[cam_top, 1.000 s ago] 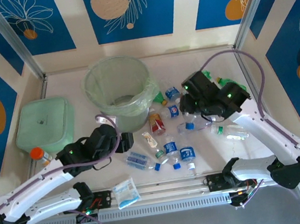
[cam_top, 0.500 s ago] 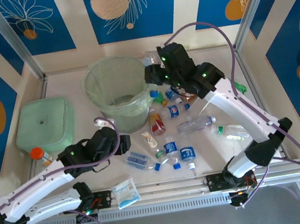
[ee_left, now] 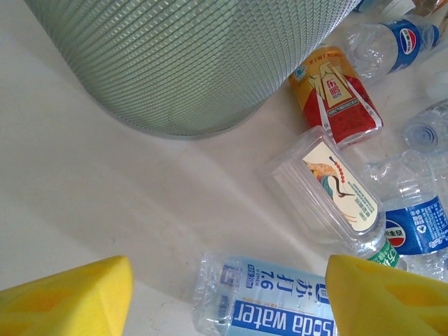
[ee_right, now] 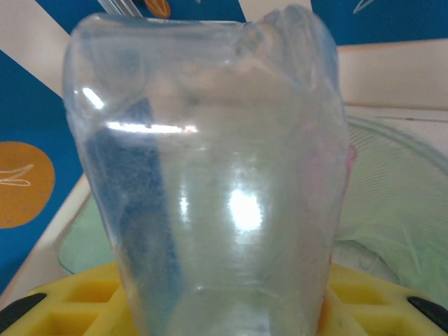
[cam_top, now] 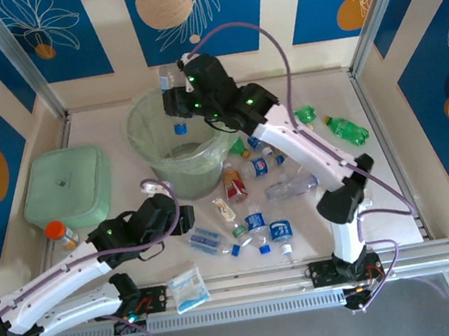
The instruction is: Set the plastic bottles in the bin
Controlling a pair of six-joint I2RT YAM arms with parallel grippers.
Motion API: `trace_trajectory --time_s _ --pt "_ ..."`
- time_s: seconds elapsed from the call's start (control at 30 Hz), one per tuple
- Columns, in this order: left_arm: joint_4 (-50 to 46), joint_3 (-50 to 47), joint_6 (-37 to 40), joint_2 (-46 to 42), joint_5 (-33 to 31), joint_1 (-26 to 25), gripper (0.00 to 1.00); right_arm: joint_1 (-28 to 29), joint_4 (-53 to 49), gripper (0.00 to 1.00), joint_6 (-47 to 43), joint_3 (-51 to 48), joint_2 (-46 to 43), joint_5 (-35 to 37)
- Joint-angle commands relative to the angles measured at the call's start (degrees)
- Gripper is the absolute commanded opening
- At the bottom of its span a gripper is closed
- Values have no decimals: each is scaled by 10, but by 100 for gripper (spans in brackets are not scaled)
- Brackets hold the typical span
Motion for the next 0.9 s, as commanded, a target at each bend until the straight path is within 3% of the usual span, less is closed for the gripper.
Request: trace_trajectory --time_s 0.0,0.2,0.43,0.57,0.87 --pt "-15 -4 -13 -18 -14 -4 72 3 -10 48 1 17 41 -9" --pt "-39 -9 -17 -41 -26 -4 72 7 -32 50 15 35 89 -13" --pt "-44 -15 -25 -53 -33 -3 73 9 -36 64 20 29 92 -8" --pt "-45 -15 -29 -53 -37 -3 78 10 -40 71 17 33 86 -1" --pt "-47 3 -6 -3 -3 -4 82 32 -67 73 -28 99 50 47"
